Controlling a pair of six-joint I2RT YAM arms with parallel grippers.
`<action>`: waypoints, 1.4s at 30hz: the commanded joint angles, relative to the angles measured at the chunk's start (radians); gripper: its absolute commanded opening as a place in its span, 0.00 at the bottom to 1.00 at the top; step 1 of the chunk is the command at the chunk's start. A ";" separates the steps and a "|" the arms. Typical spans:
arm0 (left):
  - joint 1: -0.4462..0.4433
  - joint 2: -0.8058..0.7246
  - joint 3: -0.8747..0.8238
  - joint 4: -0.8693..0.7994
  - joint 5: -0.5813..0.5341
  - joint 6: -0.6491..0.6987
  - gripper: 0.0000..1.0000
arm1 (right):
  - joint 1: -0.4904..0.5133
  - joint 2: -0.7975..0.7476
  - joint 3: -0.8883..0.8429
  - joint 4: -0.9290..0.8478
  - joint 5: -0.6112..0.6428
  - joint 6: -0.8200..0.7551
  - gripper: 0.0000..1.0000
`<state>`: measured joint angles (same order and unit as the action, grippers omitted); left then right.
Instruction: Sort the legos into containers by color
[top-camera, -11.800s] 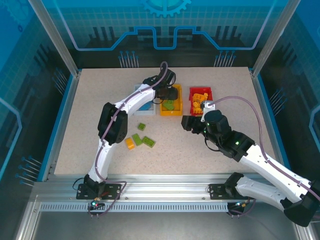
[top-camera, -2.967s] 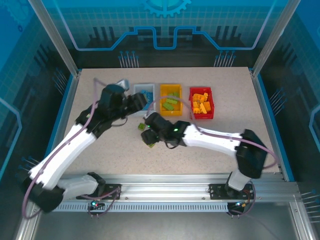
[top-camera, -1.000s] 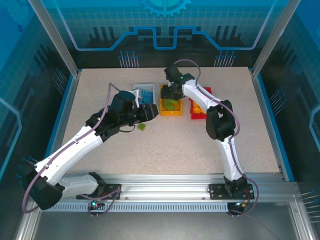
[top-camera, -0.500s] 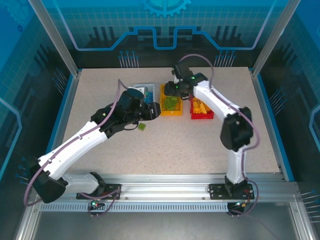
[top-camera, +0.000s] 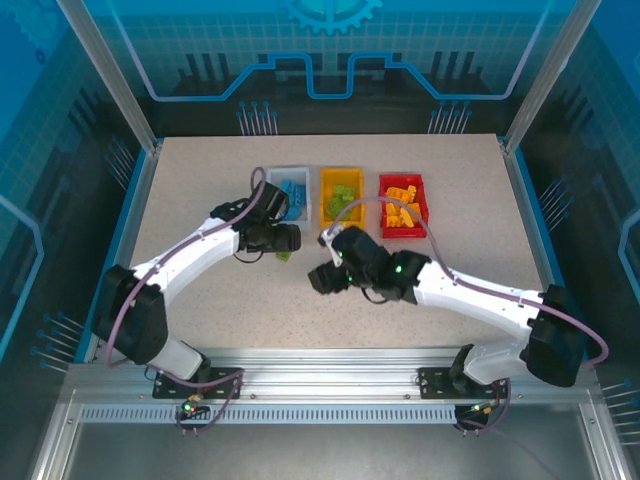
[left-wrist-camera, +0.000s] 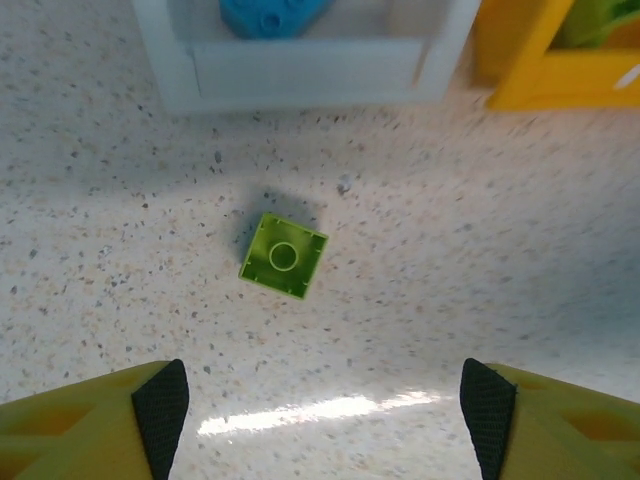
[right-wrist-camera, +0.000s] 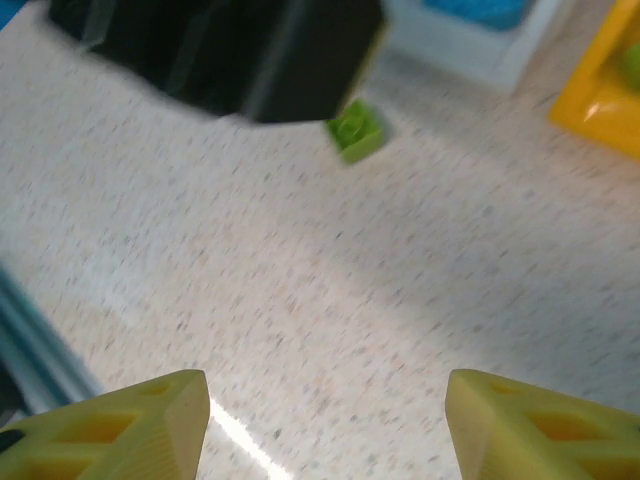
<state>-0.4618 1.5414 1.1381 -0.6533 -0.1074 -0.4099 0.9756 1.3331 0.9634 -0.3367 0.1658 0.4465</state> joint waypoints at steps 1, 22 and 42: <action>0.009 0.078 -0.010 0.051 0.025 0.167 0.78 | 0.037 -0.061 -0.061 0.106 0.059 0.061 0.66; 0.014 0.308 0.012 0.175 -0.048 0.243 0.39 | 0.083 -0.044 -0.090 0.094 0.066 0.126 0.65; -0.162 0.406 0.617 -0.043 -0.116 0.092 0.26 | -0.439 -0.193 -0.030 0.151 0.063 0.206 0.63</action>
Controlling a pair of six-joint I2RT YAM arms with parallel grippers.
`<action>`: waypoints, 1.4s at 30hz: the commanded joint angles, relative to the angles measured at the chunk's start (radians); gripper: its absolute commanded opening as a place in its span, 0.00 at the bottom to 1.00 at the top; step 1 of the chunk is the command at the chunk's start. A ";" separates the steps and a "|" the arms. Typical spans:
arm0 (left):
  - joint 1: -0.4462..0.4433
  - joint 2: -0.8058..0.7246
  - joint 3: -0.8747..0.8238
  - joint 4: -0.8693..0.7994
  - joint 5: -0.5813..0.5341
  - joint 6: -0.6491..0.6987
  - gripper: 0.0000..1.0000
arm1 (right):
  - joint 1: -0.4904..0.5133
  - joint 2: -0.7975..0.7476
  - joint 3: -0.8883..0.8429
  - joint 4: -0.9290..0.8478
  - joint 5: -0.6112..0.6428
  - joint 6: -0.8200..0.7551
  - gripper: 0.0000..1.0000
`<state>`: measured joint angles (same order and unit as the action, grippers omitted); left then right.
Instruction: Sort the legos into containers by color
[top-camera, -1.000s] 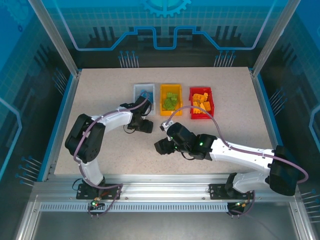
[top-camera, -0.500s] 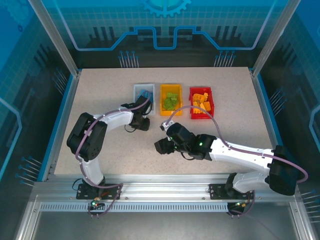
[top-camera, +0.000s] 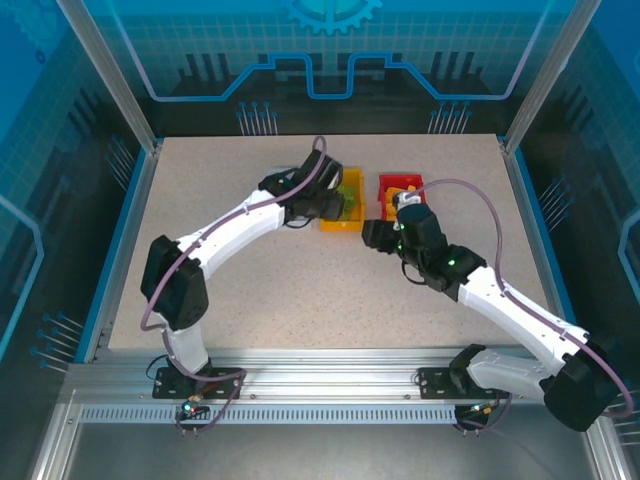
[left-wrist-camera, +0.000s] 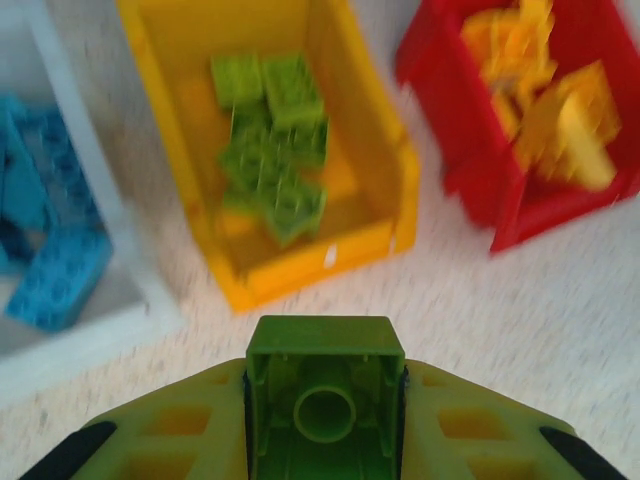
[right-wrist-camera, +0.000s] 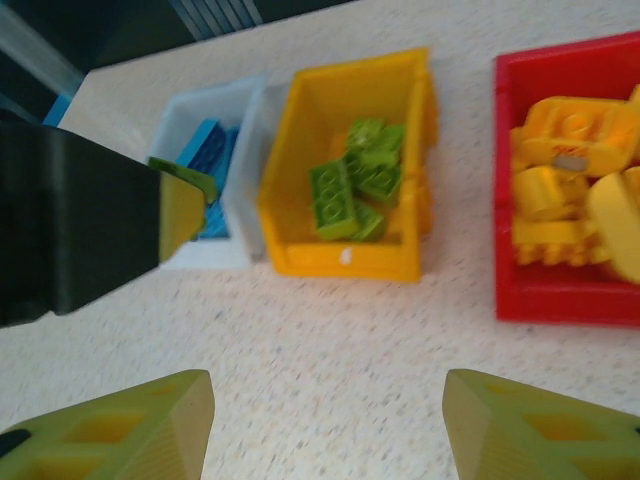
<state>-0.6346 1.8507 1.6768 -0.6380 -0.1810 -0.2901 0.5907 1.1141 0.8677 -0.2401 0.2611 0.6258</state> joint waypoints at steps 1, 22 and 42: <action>0.017 0.135 0.132 -0.057 -0.042 -0.031 0.26 | -0.075 0.042 0.087 0.055 -0.046 0.031 0.63; 0.106 0.556 0.620 -0.100 -0.052 -0.079 0.52 | -0.151 0.089 0.123 0.041 -0.133 0.028 0.64; 0.179 -0.260 -0.153 0.185 0.096 -0.321 0.99 | -0.225 -0.073 0.164 -0.335 0.265 -0.036 1.00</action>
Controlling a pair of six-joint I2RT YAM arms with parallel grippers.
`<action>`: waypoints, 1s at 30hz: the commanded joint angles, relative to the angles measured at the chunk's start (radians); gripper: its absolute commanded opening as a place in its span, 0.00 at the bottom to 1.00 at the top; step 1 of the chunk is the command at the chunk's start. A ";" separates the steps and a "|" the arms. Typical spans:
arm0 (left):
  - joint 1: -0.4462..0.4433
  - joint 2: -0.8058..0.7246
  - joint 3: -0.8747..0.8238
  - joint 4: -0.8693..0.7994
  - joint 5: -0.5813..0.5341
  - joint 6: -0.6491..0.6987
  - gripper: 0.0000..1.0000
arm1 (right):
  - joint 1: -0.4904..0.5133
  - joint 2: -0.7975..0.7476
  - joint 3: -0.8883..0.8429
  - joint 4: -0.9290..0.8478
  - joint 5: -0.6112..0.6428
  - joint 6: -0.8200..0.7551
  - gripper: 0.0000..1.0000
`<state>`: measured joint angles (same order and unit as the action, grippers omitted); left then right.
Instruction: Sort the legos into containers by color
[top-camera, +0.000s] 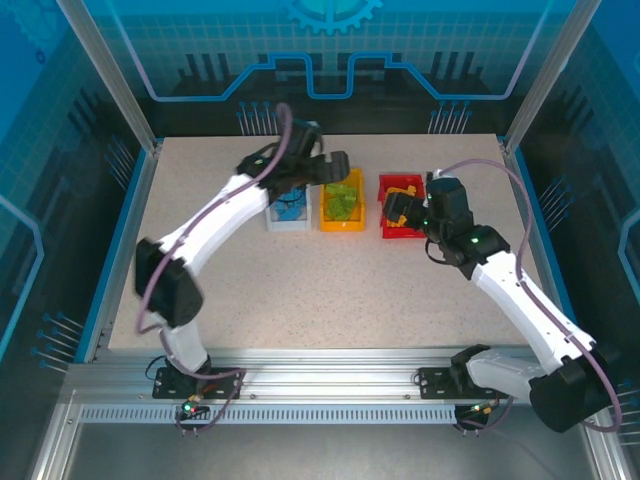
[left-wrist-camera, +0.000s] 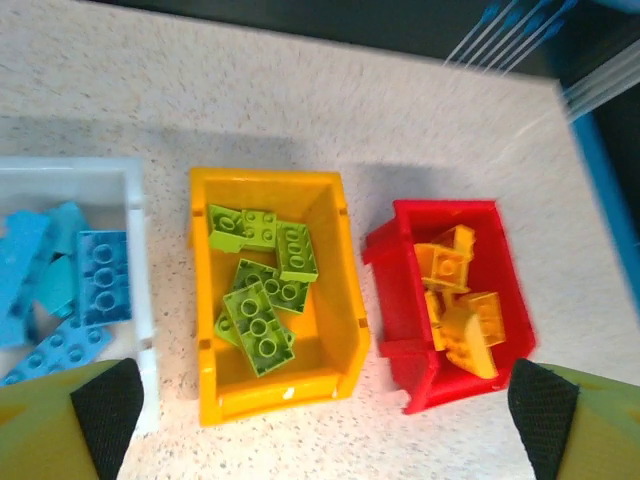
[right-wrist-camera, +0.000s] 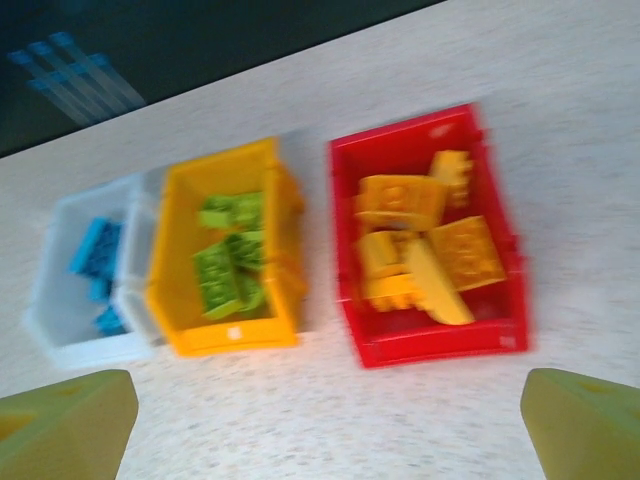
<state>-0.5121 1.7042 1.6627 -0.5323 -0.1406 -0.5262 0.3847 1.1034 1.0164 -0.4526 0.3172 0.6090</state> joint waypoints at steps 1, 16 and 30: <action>0.079 -0.187 -0.219 0.092 0.039 -0.080 0.99 | -0.021 -0.096 -0.014 -0.109 0.255 -0.039 1.00; 0.146 -0.770 -1.200 0.598 -0.630 0.383 0.99 | -0.239 -0.032 -0.584 0.649 0.180 -0.428 1.00; 0.354 -0.214 -1.260 1.385 -0.316 0.590 0.99 | -0.352 0.313 -0.588 1.141 -0.079 -0.508 1.00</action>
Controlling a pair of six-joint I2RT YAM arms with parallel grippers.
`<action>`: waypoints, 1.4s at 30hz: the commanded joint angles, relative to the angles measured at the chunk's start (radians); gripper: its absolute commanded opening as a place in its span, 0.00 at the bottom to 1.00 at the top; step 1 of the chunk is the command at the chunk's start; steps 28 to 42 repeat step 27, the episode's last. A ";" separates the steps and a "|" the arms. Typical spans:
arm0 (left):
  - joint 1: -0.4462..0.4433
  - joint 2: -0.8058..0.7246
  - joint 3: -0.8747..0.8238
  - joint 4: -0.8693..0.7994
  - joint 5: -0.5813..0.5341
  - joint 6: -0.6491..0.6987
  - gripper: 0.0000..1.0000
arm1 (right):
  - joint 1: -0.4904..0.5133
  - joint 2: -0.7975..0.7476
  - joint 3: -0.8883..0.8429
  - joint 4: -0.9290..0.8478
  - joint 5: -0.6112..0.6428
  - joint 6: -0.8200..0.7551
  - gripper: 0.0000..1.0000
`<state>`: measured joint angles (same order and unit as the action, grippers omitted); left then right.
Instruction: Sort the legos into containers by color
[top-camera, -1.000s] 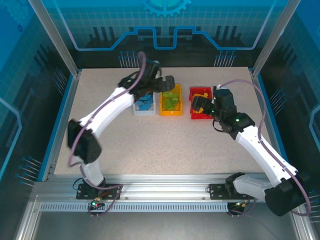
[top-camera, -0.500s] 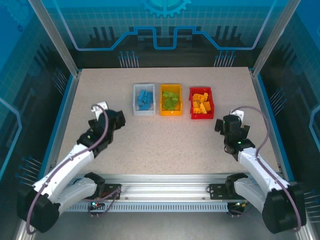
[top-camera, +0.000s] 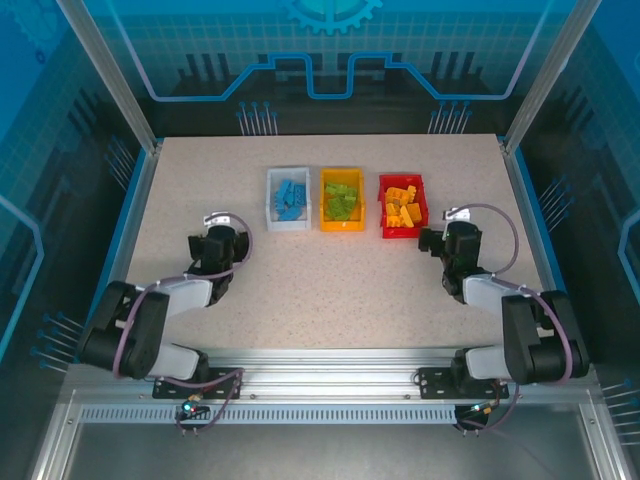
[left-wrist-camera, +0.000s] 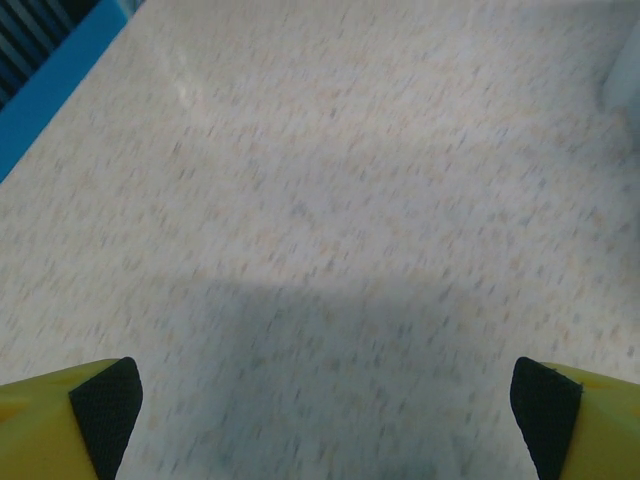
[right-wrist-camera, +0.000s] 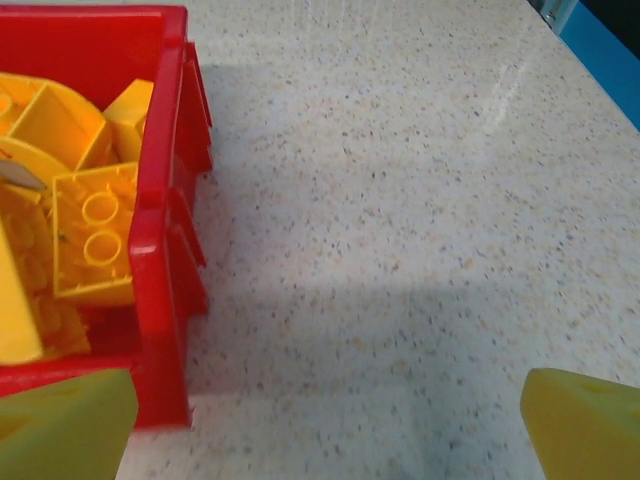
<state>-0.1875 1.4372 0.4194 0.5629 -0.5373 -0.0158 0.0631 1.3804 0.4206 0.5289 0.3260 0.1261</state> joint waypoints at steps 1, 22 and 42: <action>0.052 0.077 -0.052 0.392 0.107 0.074 0.99 | -0.023 0.033 0.012 0.137 -0.102 -0.036 1.00; 0.158 0.116 -0.056 0.390 0.266 -0.024 0.99 | 0.033 0.123 -0.014 0.273 -0.058 -0.092 1.00; 0.158 0.115 -0.054 0.389 0.265 -0.023 0.99 | 0.027 0.121 -0.014 0.274 -0.069 -0.089 1.00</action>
